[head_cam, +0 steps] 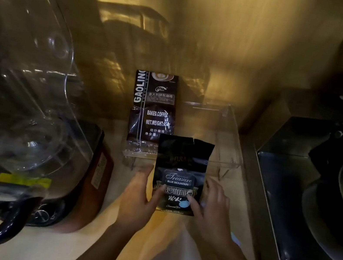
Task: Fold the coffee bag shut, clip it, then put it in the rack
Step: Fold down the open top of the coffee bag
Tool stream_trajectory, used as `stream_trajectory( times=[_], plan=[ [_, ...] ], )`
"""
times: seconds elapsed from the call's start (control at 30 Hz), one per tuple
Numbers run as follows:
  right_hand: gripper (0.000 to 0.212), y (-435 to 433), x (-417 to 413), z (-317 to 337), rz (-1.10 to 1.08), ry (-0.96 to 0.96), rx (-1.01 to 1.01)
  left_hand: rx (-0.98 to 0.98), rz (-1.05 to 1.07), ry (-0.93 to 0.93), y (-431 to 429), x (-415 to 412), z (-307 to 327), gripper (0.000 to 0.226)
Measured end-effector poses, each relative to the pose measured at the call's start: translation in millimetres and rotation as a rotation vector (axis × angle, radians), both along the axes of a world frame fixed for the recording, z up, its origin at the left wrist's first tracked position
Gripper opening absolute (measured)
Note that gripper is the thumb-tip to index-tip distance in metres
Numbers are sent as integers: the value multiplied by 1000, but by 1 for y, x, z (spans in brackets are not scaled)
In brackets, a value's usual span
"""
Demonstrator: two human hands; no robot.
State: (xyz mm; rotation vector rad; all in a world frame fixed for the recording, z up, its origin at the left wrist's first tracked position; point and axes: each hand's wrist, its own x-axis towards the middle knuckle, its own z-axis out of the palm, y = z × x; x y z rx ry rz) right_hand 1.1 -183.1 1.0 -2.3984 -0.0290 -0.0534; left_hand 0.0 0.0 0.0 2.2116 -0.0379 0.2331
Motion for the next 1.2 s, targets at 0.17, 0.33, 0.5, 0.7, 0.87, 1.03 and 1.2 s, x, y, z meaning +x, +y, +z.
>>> stream_trajectory(
  times=[0.17, 0.33, 0.5, 0.7, 0.87, 1.03, 1.2],
  plan=[
    [48, 8, -3, 0, -74, 137, 330, -420, 74, 180, -12, 4, 9, 37],
    [24, 11, 1, -1, -156, 172, 574, -636, 146, 271, -11, 11, 12, 19],
    [16, 15, 6, 3, -195, 209, 831, -799, 129, 385, -13, 10, 11, 19],
    [18, 14, 9, 2, -181, 219, 830, -843, 136, 438, -17, 9, 15, 26],
    [23, 10, 11, 3, -35, 241, 789, -832, 145, 402, -16, 8, 12, 18],
    [14, 3, 17, 7, 2, 251, 742, -794, 112, 395, -6, 12, 7, 25],
    [34, -3, 22, 11, -18, 340, 894, -875, 77, 436, -1, 14, -2, 22]
  ],
)
